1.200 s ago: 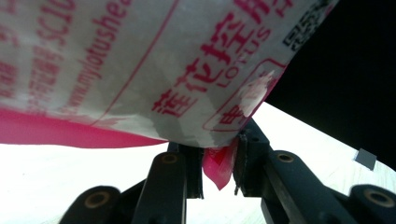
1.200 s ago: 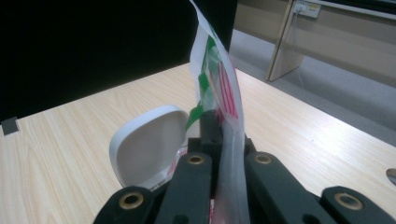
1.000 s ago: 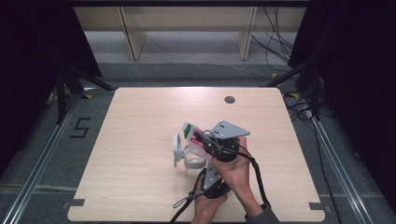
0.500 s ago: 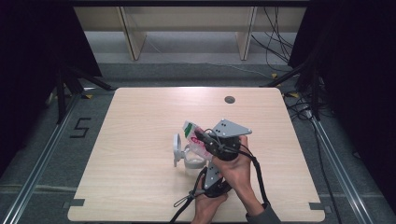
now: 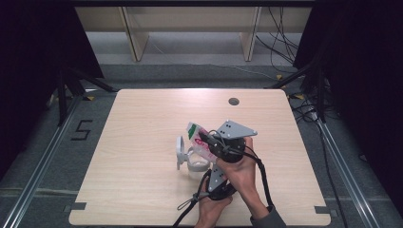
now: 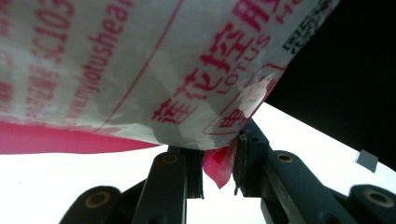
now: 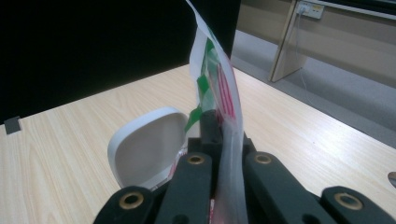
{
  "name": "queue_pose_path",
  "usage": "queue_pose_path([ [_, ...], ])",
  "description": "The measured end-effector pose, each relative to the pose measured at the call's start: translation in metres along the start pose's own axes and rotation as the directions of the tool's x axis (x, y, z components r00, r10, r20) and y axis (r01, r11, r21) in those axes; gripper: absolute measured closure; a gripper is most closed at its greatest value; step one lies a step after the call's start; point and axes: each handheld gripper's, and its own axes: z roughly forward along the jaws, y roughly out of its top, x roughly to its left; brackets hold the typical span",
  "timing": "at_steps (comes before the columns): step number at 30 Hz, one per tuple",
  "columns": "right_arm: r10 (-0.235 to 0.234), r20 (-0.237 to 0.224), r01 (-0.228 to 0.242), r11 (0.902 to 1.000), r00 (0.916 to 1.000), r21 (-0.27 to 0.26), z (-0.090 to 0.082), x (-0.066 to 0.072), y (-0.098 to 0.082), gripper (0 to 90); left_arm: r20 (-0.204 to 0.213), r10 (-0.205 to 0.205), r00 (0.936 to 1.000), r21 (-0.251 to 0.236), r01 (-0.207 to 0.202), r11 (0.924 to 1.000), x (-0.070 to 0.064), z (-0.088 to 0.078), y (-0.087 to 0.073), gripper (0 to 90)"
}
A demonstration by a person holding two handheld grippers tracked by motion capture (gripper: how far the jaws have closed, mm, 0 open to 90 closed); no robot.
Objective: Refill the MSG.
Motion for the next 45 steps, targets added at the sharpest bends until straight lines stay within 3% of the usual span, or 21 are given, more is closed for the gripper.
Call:
queue_pose_path([
  [1,0.016,-0.006,-0.016,0.9998,0.9998,-0.012,0.0004,0.0011,-0.0002,90.0,-0.002,-0.001,1.0000,0.000,0.001,1.0000,-0.0001,0.0001,-0.0001,75.2],
  [7,0.009,0.001,-0.009,1.0000,1.0000,0.000,0.0004,0.0008,0.0006,90.0,-0.006,-0.002,1.0000,0.000,0.002,1.0000,-0.0007,-0.0017,0.0003,75.3],
  [8,-0.024,0.009,0.024,0.9997,0.9997,-0.008,0.0003,0.0003,0.0015,90.0,-0.004,0.001,1.0000,-0.002,-0.001,1.0000,-0.0004,-0.0023,0.0004,75.3],
  [9,-0.024,0.009,0.024,0.9997,0.9997,-0.008,0.0003,0.0003,0.0015,90.0,-0.004,0.001,1.0000,-0.002,-0.001,1.0000,-0.0004,-0.0023,0.0004,75.3],
  [10,0.003,-0.003,-0.003,1.0000,1.0000,0.002,0.0001,0.0023,0.0016,90.0,-0.003,-0.005,1.0000,-0.008,0.005,1.0000,-0.0002,-0.0021,0.0003,75.3],
  [14,0.014,-0.012,-0.014,0.9999,0.9998,0.000,0.0010,0.0030,0.0017,90.0,-0.014,-0.005,0.9999,-0.004,0.005,1.0000,-0.0004,-0.0032,0.0000,75.3],
  [16,0.041,-0.011,-0.041,0.9991,0.9991,-0.005,0.0014,0.0047,0.0022,90.0,-0.010,-0.011,0.9999,-0.011,0.011,0.9999,0.0002,-0.0029,0.0000,75.3],
  [19,0.037,0.000,-0.037,0.9992,0.9993,-0.015,0.0027,0.0049,0.0025,90.0,-0.010,-0.014,0.9998,-0.015,0.014,0.9998,0.0004,-0.0025,-0.0001,75.3],
  [20,0.006,0.008,-0.006,1.0000,1.0000,0.004,0.0034,0.0027,0.0029,90.0,-0.008,-0.017,0.9998,-0.020,0.017,0.9997,0.0006,-0.0022,-0.0003,75.3],
  [23,0.024,0.010,-0.024,0.9996,0.9997,0.017,0.0049,0.0054,0.0031,90.0,-0.013,-0.024,0.9996,-0.015,0.024,0.9996,0.0010,-0.0022,-0.0002,75.3],
  [28,-0.006,-0.004,0.006,0.9999,1.0000,0.014,0.0067,0.0038,0.0045,90.0,-0.017,-0.025,0.9995,-0.022,0.025,0.9994,0.0018,-0.0026,0.0001,75.3],
  [43,0.039,-0.017,-0.038,0.9990,0.9991,0.022,0.0094,0.0051,0.0049,90.0,-0.018,-0.037,0.9991,-0.031,0.037,0.9988,0.0030,-0.0013,-0.0016,75.3],
  [45,0.024,-0.007,-0.024,0.9993,0.9997,0.027,0.0101,0.0039,0.0043,90.0,-0.011,-0.037,0.9992,-0.033,0.037,0.9988,0.0033,-0.0014,-0.0018,75.3],
])
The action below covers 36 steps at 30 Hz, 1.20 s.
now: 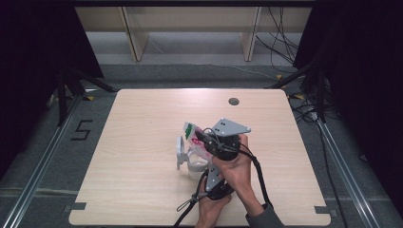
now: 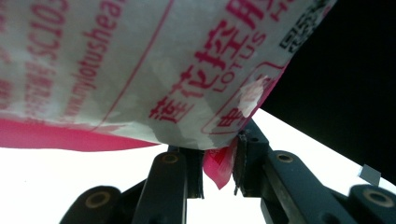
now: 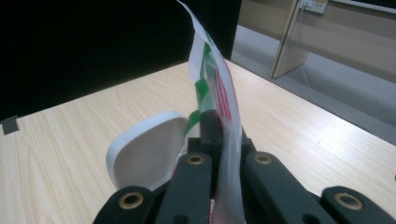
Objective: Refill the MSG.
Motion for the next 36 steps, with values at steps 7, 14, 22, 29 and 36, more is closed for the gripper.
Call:
queue_pose_path([
  [7,-0.023,0.006,0.023,0.9997,0.9997,-0.008,0.0001,-0.0018,0.0004,90.0,-0.002,0.008,1.0000,-0.011,-0.008,0.9999,-0.0016,0.0003,-0.0008,75.3],
  [14,-0.017,-0.003,0.017,0.9998,0.9999,-0.010,0.0013,-0.0024,-0.0001,90.0,-0.015,0.023,0.9996,0.002,-0.023,0.9997,-0.0017,-0.0010,-0.0018,75.4],
  [22,-0.016,0.001,0.016,0.9999,0.9999,-0.003,0.0009,-0.0028,-0.0002,90.0,-0.003,0.022,0.9998,-0.011,-0.022,0.9997,-0.0019,-0.0004,-0.0029,75.3],
  [29,0.010,0.007,-0.010,0.9999,0.9999,0.005,-0.0003,-0.0002,-0.0007,90.0,-0.014,0.027,0.9995,0.000,-0.027,0.9996,-0.0034,-0.0021,-0.0028,75.4],
  [36,-0.006,0.006,0.006,1.0000,1.0000,0.003,0.0013,0.0013,-0.0005,90.0,-0.011,0.009,0.9999,-0.013,-0.009,0.9999,-0.0041,-0.0028,-0.0036,75.4],
])
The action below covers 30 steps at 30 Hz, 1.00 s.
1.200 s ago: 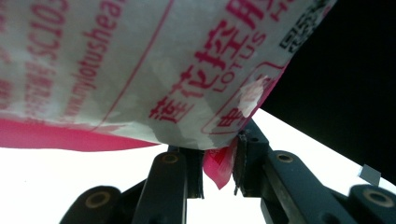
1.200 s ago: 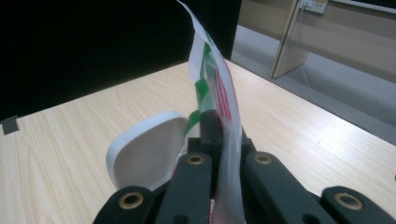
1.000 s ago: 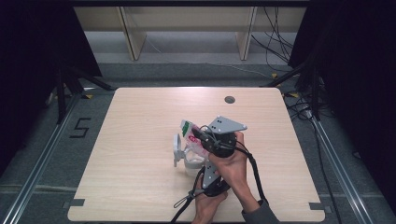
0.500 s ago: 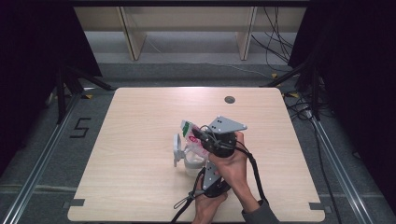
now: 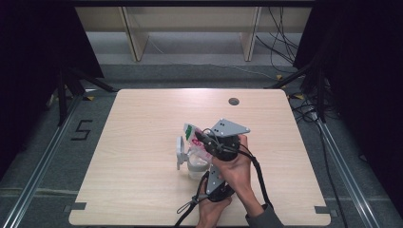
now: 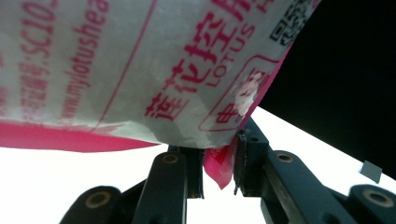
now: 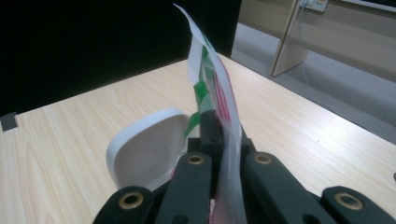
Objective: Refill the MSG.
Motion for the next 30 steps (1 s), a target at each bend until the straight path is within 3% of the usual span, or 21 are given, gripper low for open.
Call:
queue_pose_path([
  [1,0.005,-0.005,-0.005,1.0000,1.0000,0.003,-0.0003,0.0003,0.0000,90.0,0.014,0.000,0.9999,-0.005,0.000,1.0000,0.0006,0.0004,-0.0001,75.4],
  [6,0.000,0.005,0.000,1.0000,1.0000,0.003,-0.0008,0.0015,0.0003,90.0,0.004,0.005,1.0000,0.003,-0.005,1.0000,-0.0002,-0.0009,-0.0001,75.4],
  [7,-0.026,0.000,0.026,0.9996,0.9996,-0.003,-0.0001,-0.0008,0.0006,90.0,0.003,0.006,1.0000,0.004,-0.006,1.0000,-0.0003,-0.0010,-0.0001,75.4],
  [8,-0.015,-0.018,0.015,0.9999,0.9997,-0.007,-0.0007,-0.0005,0.0007,90.0,0.003,0.008,1.0000,0.003,-0.008,1.0000,-0.0003,-0.0010,-0.0001,75.4],
  [10,-0.018,0.003,0.018,0.9998,0.9998,-0.008,-0.0005,-0.0004,0.0005,90.0,0.007,0.012,0.9999,-0.009,-0.012,0.9999,-0.0002,-0.0001,-0.0007,75.4],
  [14,-0.026,-0.009,0.026,0.9996,0.9996,-0.005,-0.0003,-0.0006,0.0007,90.0,0.001,0.015,0.9999,0.006,-0.015,0.9999,-0.0002,-0.0020,-0.0003,75.3],
  [16,-0.019,-0.012,0.019,0.9998,0.9997,-0.005,-0.0005,-0.0003,0.0007,90.0,0.014,0.013,0.9998,-0.012,-0.013,0.9998,0.0002,-0.0009,-0.0008,75.3],
  [18,-0.021,-0.009,0.021,0.9997,0.9997,-0.009,-0.0004,0.0002,0.0008,90.0,-0.002,0.015,0.9999,-0.005,-0.015,0.9999,-0.0009,-0.0013,-0.0007,75.3],
  [23,-0.006,-0.007,0.006,1.0000,1.0000,-0.004,-0.0011,0.0007,0.0006,90.0,0.021,0.015,0.9997,-0.014,-0.015,0.9998,0.0003,-0.0007,-0.0010,75.3],
  [30,-0.002,0.000,0.002,1.0000,1.0000,-0.009,-0.0012,0.0012,0.0004,90.0,0.017,0.018,0.9997,-0.012,-0.018,0.9998,0.0003,-0.0009,-0.0011,75.3],
])
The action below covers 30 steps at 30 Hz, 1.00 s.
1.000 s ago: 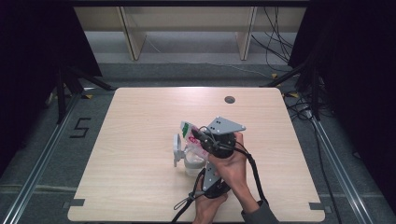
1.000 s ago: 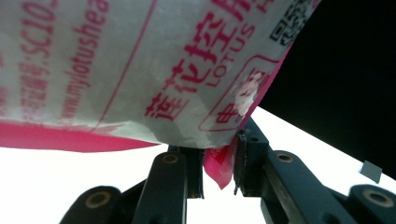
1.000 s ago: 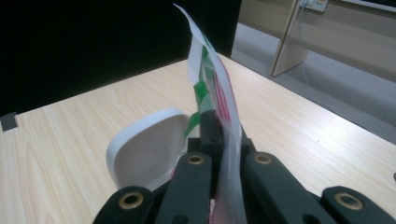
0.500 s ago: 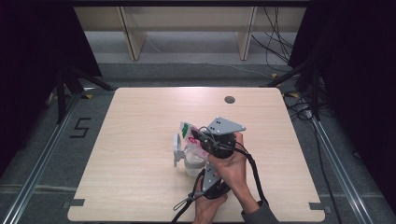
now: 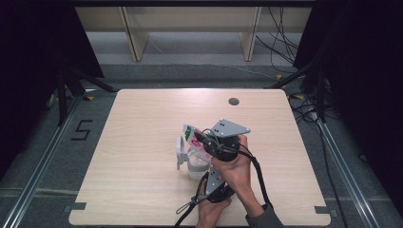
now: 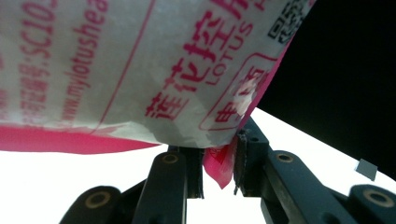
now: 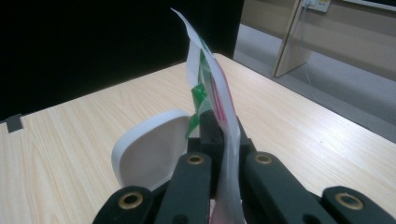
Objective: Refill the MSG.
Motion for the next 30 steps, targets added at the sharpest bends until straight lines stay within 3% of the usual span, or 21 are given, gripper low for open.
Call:
queue_pose_path([
  [23,-0.015,-0.013,0.015,0.9999,0.9998,0.006,-0.0003,-0.0021,0.0009,90.0,-0.002,-0.006,1.0000,0.009,0.006,0.9999,-0.0017,-0.0008,0.0006,75.3],
  [25,0.003,-0.005,-0.002,0.9998,1.0000,0.018,-0.0014,-0.0015,0.0005,90.0,-0.014,0.001,0.9999,0.016,-0.001,0.9999,-0.0021,-0.0019,0.0007,75.3],
  [30,0.011,-0.007,-0.011,0.9998,0.9999,0.014,-0.0022,0.0004,0.0011,90.0,0.004,0.005,1.0000,0.000,-0.005,1.0000,-0.0022,-0.0010,0.0004,75.3],
])
